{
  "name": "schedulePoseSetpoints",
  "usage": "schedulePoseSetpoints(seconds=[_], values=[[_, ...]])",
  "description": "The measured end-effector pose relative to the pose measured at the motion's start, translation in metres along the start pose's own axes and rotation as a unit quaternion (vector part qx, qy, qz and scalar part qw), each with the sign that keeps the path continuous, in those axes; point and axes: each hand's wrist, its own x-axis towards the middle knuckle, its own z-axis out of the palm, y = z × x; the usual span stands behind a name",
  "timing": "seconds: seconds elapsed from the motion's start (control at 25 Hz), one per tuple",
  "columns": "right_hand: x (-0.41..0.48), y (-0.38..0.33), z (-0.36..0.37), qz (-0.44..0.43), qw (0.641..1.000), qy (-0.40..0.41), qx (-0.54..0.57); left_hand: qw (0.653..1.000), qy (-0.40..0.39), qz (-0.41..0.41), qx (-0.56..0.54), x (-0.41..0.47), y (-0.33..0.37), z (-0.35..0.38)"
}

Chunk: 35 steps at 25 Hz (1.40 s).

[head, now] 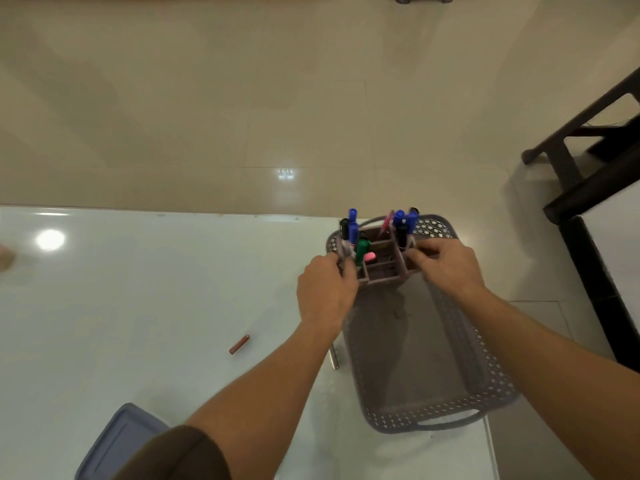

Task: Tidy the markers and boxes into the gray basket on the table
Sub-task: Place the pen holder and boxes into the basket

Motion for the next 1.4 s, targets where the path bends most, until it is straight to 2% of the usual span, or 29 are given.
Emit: schedulePoseSetpoints(seconds=[0.16, 0.68, 0.88, 1.0, 1.12, 1.4], values=[[-0.018, -0.015, -0.007, -0.009, 0.995, 0.092, -0.023, 1.0, 0.018, -0.007, -0.012, -0.008, 0.005, -0.015], [-0.066, -0.073, -0.002, -0.037, 0.994, 0.104, -0.025, 1.0, -0.004, -0.016, -0.02, -0.032, -0.012, -0.06], [-0.077, -0.11, 0.026, -0.095, 0.987, 0.129, -0.009, 0.996, 0.058, -0.061, -0.039, -0.022, -0.04, -0.09], [-0.094, -0.154, 0.058, -0.137, 0.985, 0.1, 0.036, 0.987, 0.094, -0.118, -0.054, -0.013, -0.085, -0.122], [-0.109, -0.199, 0.1, -0.188, 0.98, 0.065, 0.029, 0.977, 0.132, -0.157, -0.064, -0.004, -0.137, -0.155], [-0.125, -0.291, 0.219, -0.21, 0.972, -0.087, 0.057, 0.944, 0.215, -0.234, -0.086, 0.02, -0.284, -0.245]])
